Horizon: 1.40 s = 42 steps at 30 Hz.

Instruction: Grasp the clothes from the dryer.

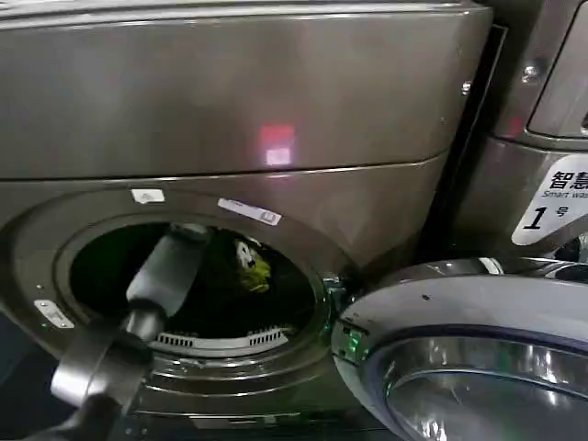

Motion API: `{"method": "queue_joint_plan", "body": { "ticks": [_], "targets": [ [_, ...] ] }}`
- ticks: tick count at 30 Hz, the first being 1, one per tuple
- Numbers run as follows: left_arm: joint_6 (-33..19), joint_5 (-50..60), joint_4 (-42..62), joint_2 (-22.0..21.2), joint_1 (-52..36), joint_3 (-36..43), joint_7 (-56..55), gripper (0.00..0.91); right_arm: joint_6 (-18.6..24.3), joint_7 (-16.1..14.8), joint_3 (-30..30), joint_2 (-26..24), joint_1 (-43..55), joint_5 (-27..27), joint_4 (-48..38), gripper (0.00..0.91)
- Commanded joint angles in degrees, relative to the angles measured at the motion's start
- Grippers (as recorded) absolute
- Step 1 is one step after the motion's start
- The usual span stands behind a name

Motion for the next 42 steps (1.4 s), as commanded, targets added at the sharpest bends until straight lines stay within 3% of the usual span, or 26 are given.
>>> {"method": "queue_joint_plan", "body": {
  "ticks": [1,10,18,19,20,21,23,29,42],
  "targets": [
    [10.76,15.36,-0.04,-0.13,-3.11,3.92,8.73,0.907,0.00,-0.07,-0.26,-0.17,-0.06,-0.05,0.48,0.907],
    [13.01,16.91,6.07,-1.95,-4.37,6.96,13.60,0.907,-0.46,-0.06,-1.02,-0.38,0.67,-0.34,1.08,0.907],
    [10.98,17.77,8.32,-2.16,-1.84,9.15,13.44,0.907,-1.03,-0.04,-1.09,-1.03,0.40,-0.30,1.52,0.907],
    [11.04,17.36,8.22,-2.32,-1.78,8.87,13.39,0.865,-1.06,0.00,-1.07,-1.00,0.42,-0.28,1.63,0.907],
    [11.22,17.12,8.22,-2.42,-1.78,8.55,13.40,0.387,-1.08,-0.01,-1.10,-0.97,0.44,-0.28,1.68,0.907],
    [11.29,16.93,8.34,-2.48,-1.93,8.42,13.49,0.137,-1.05,-0.01,-1.13,-0.79,0.42,-0.30,1.74,0.907],
    [11.45,16.73,8.93,-2.49,-2.43,8.45,13.40,0.000,-1.00,-0.03,-1.05,-0.58,0.37,-0.27,1.72,0.907],
    [14.51,13.60,9.85,-2.66,-2.96,8.66,13.78,0.000,-0.93,0.10,-1.09,-0.59,0.30,-0.29,1.68,0.907],
    [14.74,12.14,9.31,-2.35,-1.88,6.50,13.50,0.000,-0.96,0.32,-0.42,-0.52,-0.07,-0.17,1.50,0.907]
  ]
}}
